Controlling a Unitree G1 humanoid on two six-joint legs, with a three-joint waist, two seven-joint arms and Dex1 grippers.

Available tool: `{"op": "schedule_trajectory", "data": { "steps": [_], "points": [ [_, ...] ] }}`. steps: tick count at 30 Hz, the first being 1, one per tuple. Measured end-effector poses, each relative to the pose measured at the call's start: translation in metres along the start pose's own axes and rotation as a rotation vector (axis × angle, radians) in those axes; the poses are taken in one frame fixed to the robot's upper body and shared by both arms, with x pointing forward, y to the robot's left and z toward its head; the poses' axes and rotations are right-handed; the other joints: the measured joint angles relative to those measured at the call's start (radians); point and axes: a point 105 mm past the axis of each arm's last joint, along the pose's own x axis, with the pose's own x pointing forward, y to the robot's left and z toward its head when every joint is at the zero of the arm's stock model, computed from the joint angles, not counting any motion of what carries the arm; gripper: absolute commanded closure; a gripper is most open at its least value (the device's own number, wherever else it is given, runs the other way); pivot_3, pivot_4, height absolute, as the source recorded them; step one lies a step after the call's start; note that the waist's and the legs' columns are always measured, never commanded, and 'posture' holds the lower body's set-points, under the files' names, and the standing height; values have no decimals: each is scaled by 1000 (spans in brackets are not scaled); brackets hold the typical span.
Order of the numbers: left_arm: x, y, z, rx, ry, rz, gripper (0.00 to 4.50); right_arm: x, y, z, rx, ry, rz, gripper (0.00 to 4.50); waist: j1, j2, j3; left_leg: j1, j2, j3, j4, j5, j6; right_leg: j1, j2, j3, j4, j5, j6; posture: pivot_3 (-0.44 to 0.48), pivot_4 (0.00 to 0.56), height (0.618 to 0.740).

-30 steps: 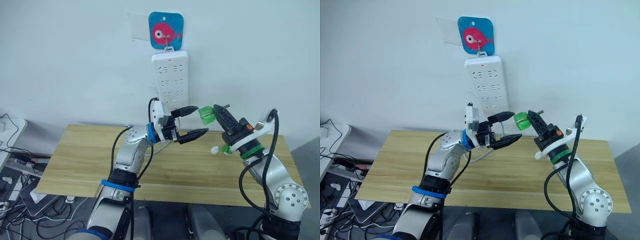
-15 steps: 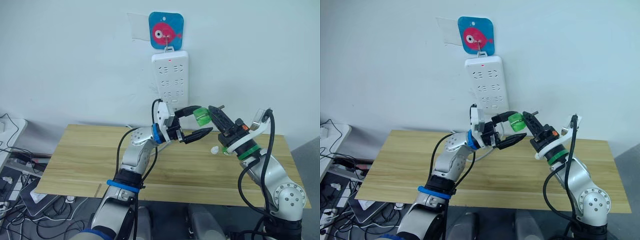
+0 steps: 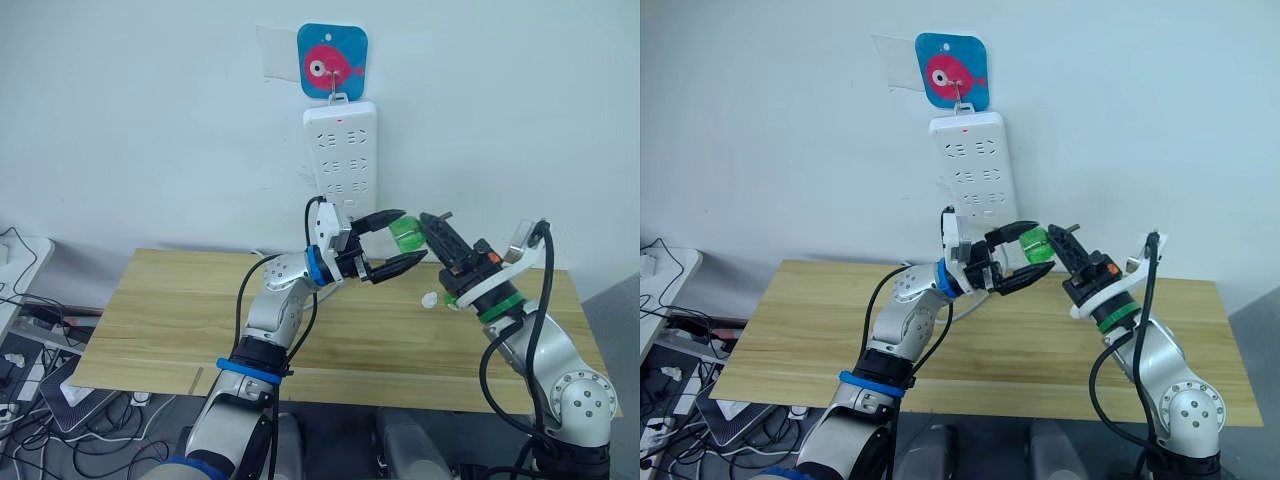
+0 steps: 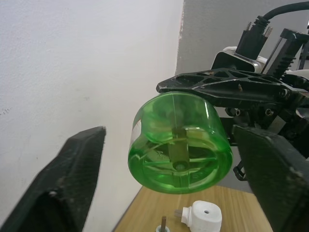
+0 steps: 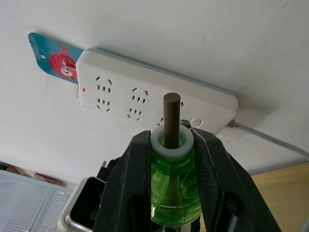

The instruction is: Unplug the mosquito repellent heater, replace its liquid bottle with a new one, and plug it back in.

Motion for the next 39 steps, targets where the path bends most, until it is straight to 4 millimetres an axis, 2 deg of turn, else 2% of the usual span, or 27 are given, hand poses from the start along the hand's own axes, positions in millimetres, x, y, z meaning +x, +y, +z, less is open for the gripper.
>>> {"op": "schedule_trajectory", "data": {
  "steps": [3,4,14,19,21,24,25,26,30,32,35,37,39],
  "points": [
    [0,-1,0,-4,2,-4,2056,0,0,0,0,-1,-1,3668,0,0,0,0,0,0,0,0,0,0,0,0,0,0,0,-61,182,740],
    [0,-1,0,-5,2,-5,2215,0,0,0,0,-1,-2,3668,0,0,0,0,0,0,0,0,0,0,0,0,0,0,0,-61,182,740],
    [0,-1,-1,-8,7,-5,2217,0,-2,-1,11,-8,-7,3668,0,0,0,0,0,0,0,0,0,0,0,0,0,0,0,-61,183,740],
    [-1,0,-2,1,16,0,2217,-2,-5,-5,-7,18,-22,2028,0,0,0,0,0,0,0,0,0,0,0,0,0,0,0,-61,180,740],
    [-2,1,-4,5,33,1,2217,-8,-10,-7,-56,59,-53,1282,0,0,0,-1,0,0,0,0,0,0,0,0,-1,0,0,-62,181,740],
    [-9,5,-10,-3,63,13,2217,-35,-32,-13,-204,213,-173,270,4,0,0,-3,0,-1,0,0,0,0,0,-1,-4,0,0,-66,184,740],
    [-11,6,-10,1,71,10,2217,-47,-41,-15,-247,283,-217,42,3,0,0,-3,-1,-1,0,0,0,0,0,-1,-4,0,0,-66,187,740],
    [-13,7,-10,6,76,1,2217,-60,-50,-15,-296,362,-272,42,3,0,0,-4,-2,0,0,0,0,0,-1,0,-5,0,0,-66,187,740],
    [-15,9,-11,12,83,-10,2217,-86,-69,11,-460,510,-404,42,0,0,0,-4,-1,2,1,0,1,1,0,2,-8,2,3,-76,192,740],
    [-14,9,-11,17,81,-18,2217,-98,-80,30,-575,590,-500,42,-1,0,0,-3,-1,3,1,0,1,1,0,3,-8,2,3,-77,194,740],
    [-16,7,-14,11,87,-36,2217,-121,-109,65,-654,690,-712,42,0,0,0,-3,0,4,1,-1,1,0,0,4,-9,2,3,-65,200,740],
    [-17,5,-15,9,92,-50,2217,-126,-123,83,-669,706,-796,42,0,0,0,-3,0,5,1,-1,2,0,1,4,-9,2,3,-48,204,740],
    [-17,5,-15,9,92,-54,2217,-125,-130,86,-664,725,-818,42,1,0,0,-3,0,5,1,-1,3,0,1,5,-9,2,3,-38,209,740]
  ]
}}
